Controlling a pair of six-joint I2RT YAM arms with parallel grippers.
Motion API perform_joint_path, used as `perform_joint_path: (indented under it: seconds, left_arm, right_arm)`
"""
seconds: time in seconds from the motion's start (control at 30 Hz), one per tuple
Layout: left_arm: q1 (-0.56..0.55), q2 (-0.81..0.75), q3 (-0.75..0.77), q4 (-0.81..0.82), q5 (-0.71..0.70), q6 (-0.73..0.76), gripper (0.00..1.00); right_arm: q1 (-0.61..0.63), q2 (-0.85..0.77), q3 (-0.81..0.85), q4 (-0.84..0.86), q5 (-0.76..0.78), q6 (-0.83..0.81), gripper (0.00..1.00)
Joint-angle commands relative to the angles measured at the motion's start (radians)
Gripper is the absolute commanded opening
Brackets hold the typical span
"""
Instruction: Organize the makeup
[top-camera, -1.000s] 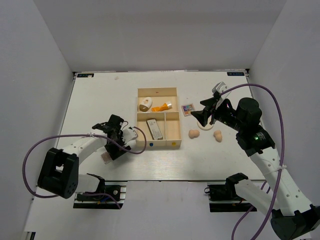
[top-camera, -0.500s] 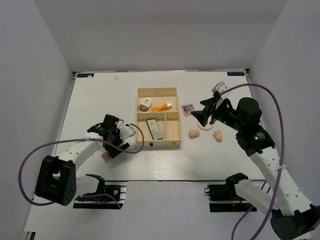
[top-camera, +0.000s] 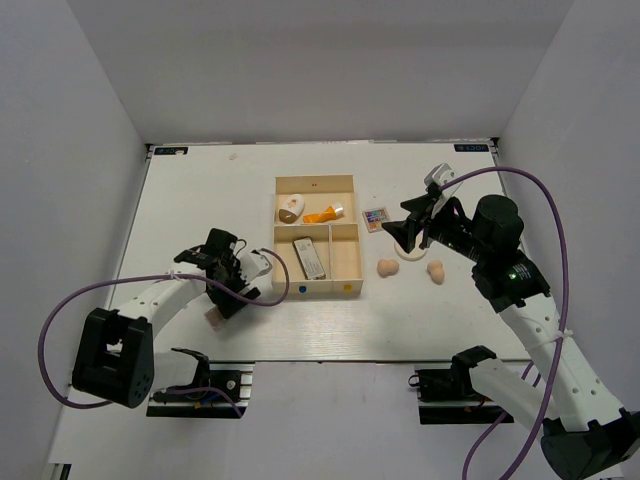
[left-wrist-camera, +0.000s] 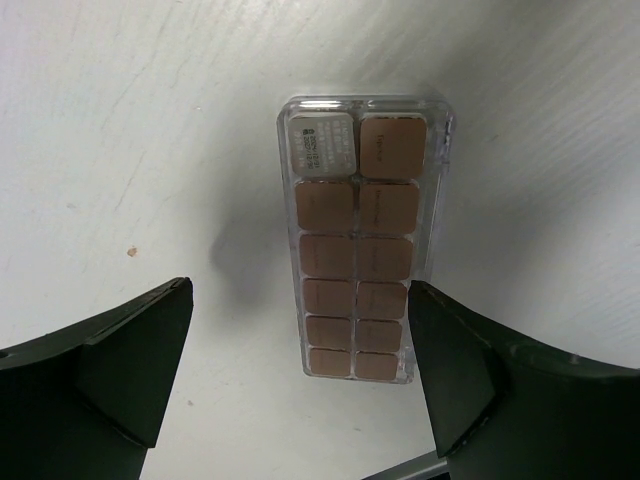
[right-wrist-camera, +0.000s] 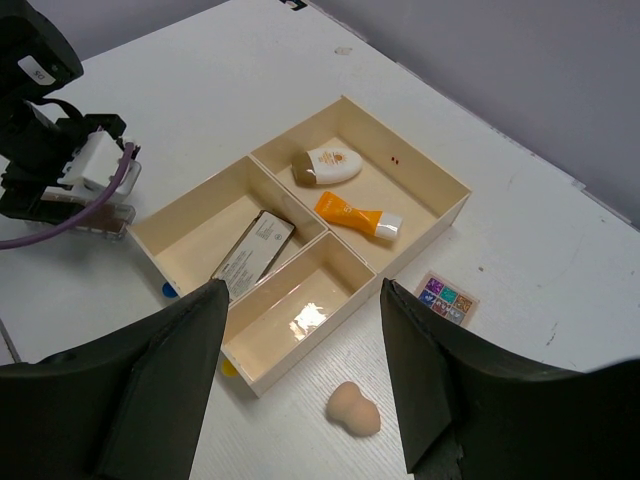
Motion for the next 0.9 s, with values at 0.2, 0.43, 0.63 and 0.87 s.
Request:
perform_joint_path:
  seconds: [0.2,0.43,0.63,0.87]
  left_arm:
    - [0.012,-0.013,0.022,-0.066,0.068,0.015,0.98]
    - [0.021,-0.041,0.047,-0.107,0.103,0.022,0.98]
    - [0.021,-0.071,0.031,-0.101,0.134,0.027,0.98]
    - [0.021,-0.087,-0.009,-0.095,0.119,0.036,0.98]
  right_arm:
    - [-0.003,-0.009,-0.005,0.051,-0.002,-0.008,0.68]
    - [-0.003,-0.012,-0.005,0.051,-0.002,-0.008,0.69]
    - [-0.004,-0.012,-0.005,0.050,-0.003,-0.007,0.69]
    - [-0.003,-0.012,-0.003,0.048,-0.003,-0.005,0.69]
